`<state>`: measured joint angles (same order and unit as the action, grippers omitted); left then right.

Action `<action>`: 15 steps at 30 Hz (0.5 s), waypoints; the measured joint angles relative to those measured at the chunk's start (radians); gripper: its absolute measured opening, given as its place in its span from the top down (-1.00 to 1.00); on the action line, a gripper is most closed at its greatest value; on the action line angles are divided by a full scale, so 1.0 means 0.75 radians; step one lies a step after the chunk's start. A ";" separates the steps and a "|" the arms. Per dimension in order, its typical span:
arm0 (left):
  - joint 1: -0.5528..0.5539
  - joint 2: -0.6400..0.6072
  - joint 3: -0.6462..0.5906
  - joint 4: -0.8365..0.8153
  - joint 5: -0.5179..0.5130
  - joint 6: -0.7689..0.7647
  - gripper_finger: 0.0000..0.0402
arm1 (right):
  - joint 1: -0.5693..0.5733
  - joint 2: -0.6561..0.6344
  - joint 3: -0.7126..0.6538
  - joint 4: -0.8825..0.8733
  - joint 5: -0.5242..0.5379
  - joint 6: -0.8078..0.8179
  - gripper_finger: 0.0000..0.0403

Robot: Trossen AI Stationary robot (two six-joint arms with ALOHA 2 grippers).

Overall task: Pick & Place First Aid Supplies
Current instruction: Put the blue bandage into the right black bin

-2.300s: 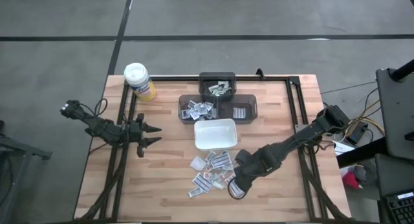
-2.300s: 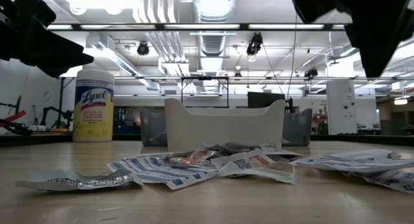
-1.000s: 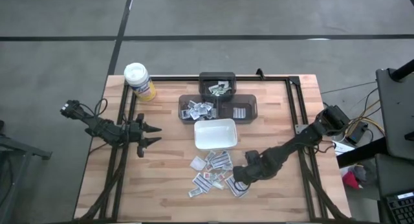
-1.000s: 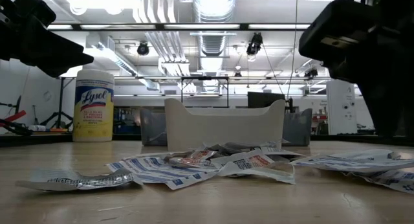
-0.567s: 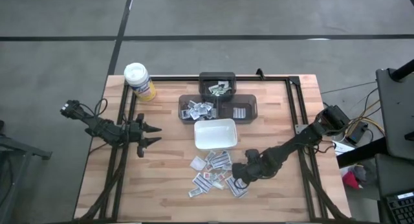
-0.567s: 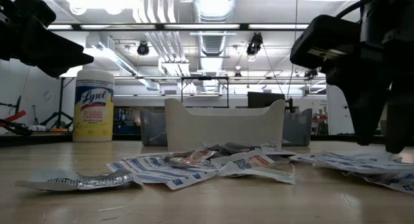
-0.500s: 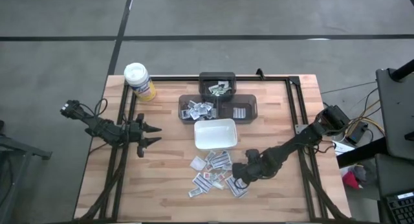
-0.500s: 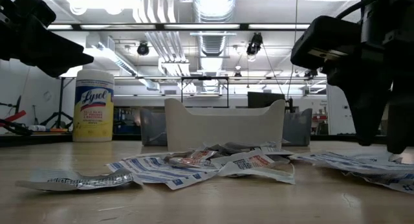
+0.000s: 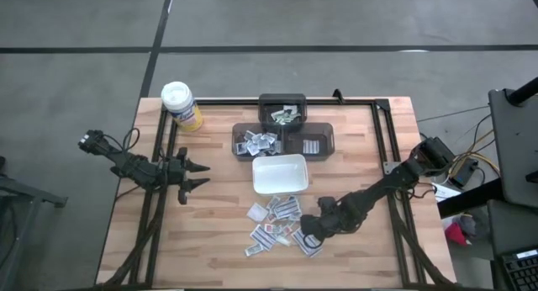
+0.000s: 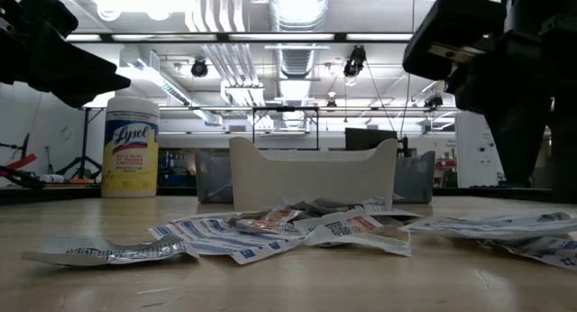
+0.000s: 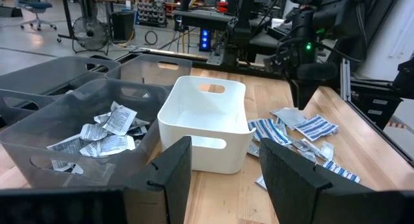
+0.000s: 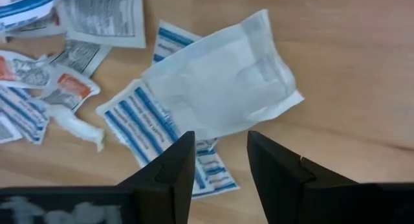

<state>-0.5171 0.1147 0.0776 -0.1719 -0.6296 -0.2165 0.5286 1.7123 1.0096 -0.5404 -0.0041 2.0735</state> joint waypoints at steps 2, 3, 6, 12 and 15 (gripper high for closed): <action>0.000 0.000 0.000 0.000 0.000 0.000 0.12 | 0.007 0.000 0.006 0.001 -0.005 0.004 0.32; 0.000 0.000 0.000 0.000 0.001 0.000 0.12 | 0.015 0.000 0.006 -0.001 -0.012 0.018 0.32; -0.001 0.000 0.000 0.000 0.000 0.000 0.12 | 0.043 0.000 0.002 -0.010 -0.036 0.065 0.31; -0.001 0.000 0.000 0.000 0.000 0.000 0.12 | 0.088 0.000 0.001 -0.016 0.048 0.171 0.30; -0.001 0.000 0.000 -0.001 0.000 0.000 0.12 | 0.089 0.000 -0.006 -0.042 0.076 0.202 0.31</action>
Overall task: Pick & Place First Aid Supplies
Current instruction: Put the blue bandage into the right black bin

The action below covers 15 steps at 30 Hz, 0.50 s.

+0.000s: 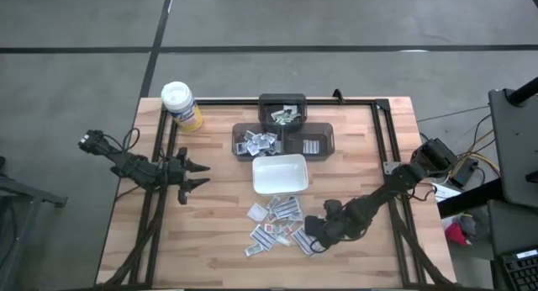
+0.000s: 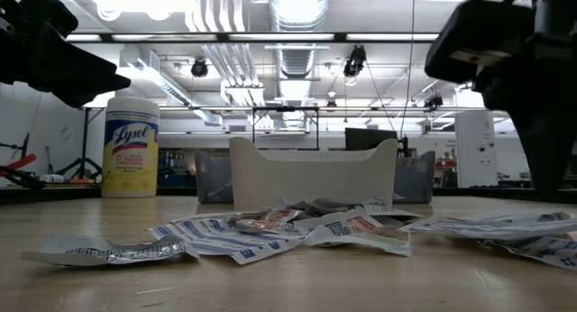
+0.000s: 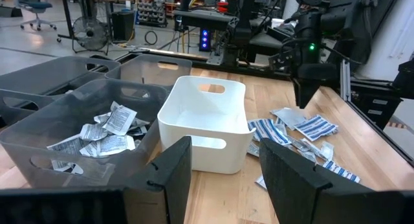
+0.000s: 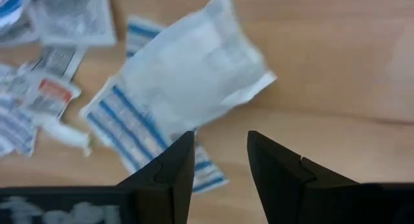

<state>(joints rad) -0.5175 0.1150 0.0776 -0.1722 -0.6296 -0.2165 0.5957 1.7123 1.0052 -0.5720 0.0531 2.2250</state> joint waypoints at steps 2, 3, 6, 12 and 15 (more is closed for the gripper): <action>0.000 0.000 0.000 0.001 0.000 0.000 0.12 | 0.000 0.000 -0.013 -0.010 0.003 0.021 0.31; 0.000 0.000 0.000 0.001 0.000 0.000 0.12 | 0.000 0.000 -0.021 -0.010 0.005 0.030 0.31; 0.000 0.000 0.000 0.000 0.000 0.000 0.12 | 0.001 0.000 -0.045 -0.010 0.027 0.049 0.30; 0.000 0.000 0.000 0.000 0.000 0.000 0.12 | -0.001 0.000 -0.081 0.021 0.039 0.063 0.33; 0.000 0.000 0.000 0.000 0.000 0.000 0.12 | -0.004 0.000 -0.081 0.035 0.045 0.062 0.34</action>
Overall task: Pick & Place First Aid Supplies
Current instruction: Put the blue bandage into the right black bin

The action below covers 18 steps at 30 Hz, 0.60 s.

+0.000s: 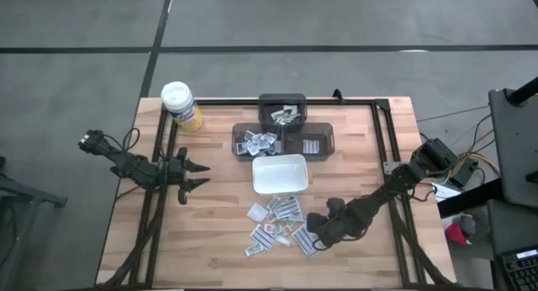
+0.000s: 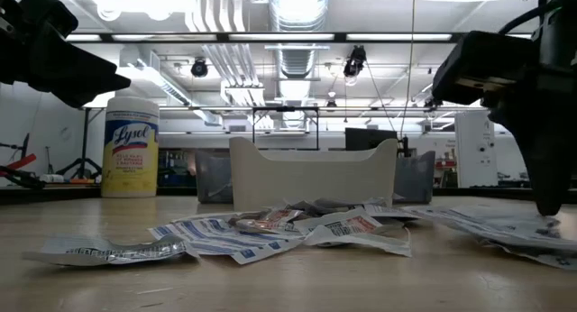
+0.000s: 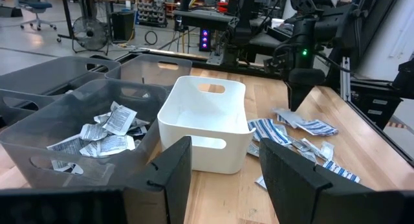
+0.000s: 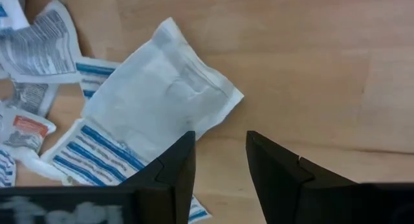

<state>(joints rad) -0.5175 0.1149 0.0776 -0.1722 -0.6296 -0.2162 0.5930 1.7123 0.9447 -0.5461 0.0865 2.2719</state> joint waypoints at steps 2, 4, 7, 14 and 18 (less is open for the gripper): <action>0.000 0.000 0.000 0.000 0.000 0.000 0.12 | -0.002 0.000 -0.001 0.000 0.015 0.000 0.34; 0.000 0.000 0.000 0.000 0.000 0.000 0.12 | -0.003 0.000 -0.001 0.001 0.027 -0.001 0.34; 0.000 0.000 0.000 0.000 0.000 0.000 0.12 | -0.003 0.000 -0.001 0.001 0.029 -0.001 0.33; 0.001 0.000 0.000 0.000 0.000 0.000 0.12 | -0.003 0.000 -0.001 0.004 0.029 -0.007 0.34; 0.001 0.000 0.000 0.000 0.000 0.000 0.12 | -0.002 -0.003 0.004 0.004 0.029 -0.020 0.37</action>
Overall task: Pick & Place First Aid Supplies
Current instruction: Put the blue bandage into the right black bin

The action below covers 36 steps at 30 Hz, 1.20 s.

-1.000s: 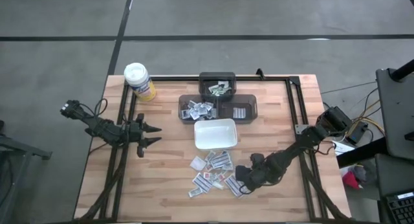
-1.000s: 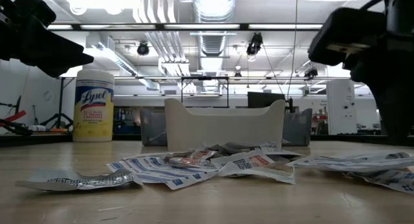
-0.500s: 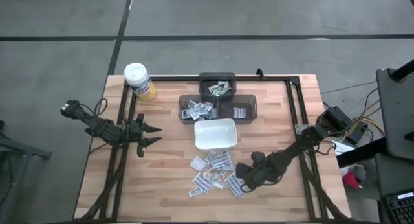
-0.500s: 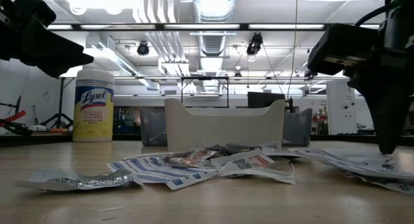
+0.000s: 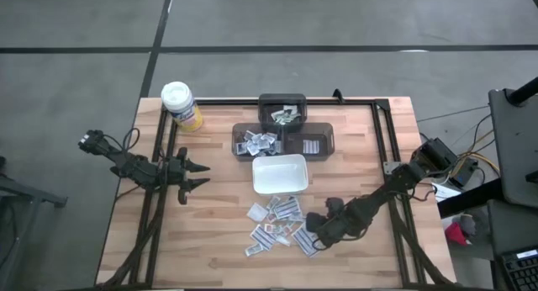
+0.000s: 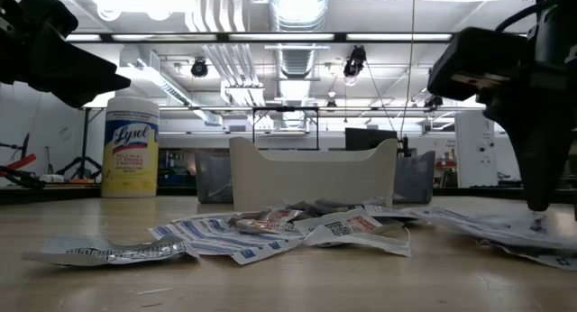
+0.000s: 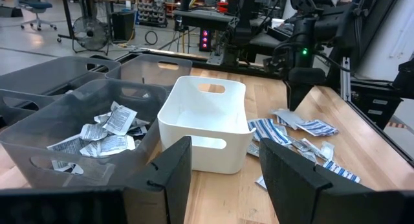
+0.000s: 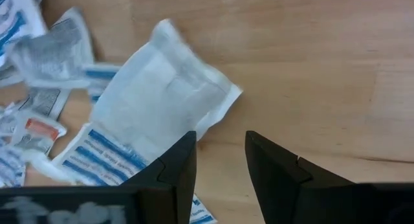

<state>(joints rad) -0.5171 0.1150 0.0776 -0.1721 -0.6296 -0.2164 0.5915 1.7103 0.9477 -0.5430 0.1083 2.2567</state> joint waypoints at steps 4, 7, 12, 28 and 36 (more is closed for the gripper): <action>0.000 0.000 0.000 0.000 0.000 0.000 0.12 | 0.000 -0.005 0.029 0.002 0.000 -0.017 0.35; 0.000 0.000 0.000 0.000 0.000 0.000 0.12 | 0.000 -0.005 0.033 -0.004 0.000 -0.016 0.32; 0.000 0.000 0.000 0.000 0.000 0.000 0.12 | -0.003 0.001 0.019 -0.003 0.034 -0.011 0.30; -0.001 -0.001 0.000 0.000 -0.001 0.000 0.12 | -0.024 0.001 -0.002 0.002 0.086 -0.029 0.40; -0.001 0.000 0.000 0.000 0.000 0.000 0.12 | -0.021 -0.002 0.040 -0.002 -0.004 -0.085 0.36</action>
<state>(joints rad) -0.5175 0.1150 0.0776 -0.1720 -0.6299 -0.2161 0.5759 1.7092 0.9781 -0.5445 0.1051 2.1931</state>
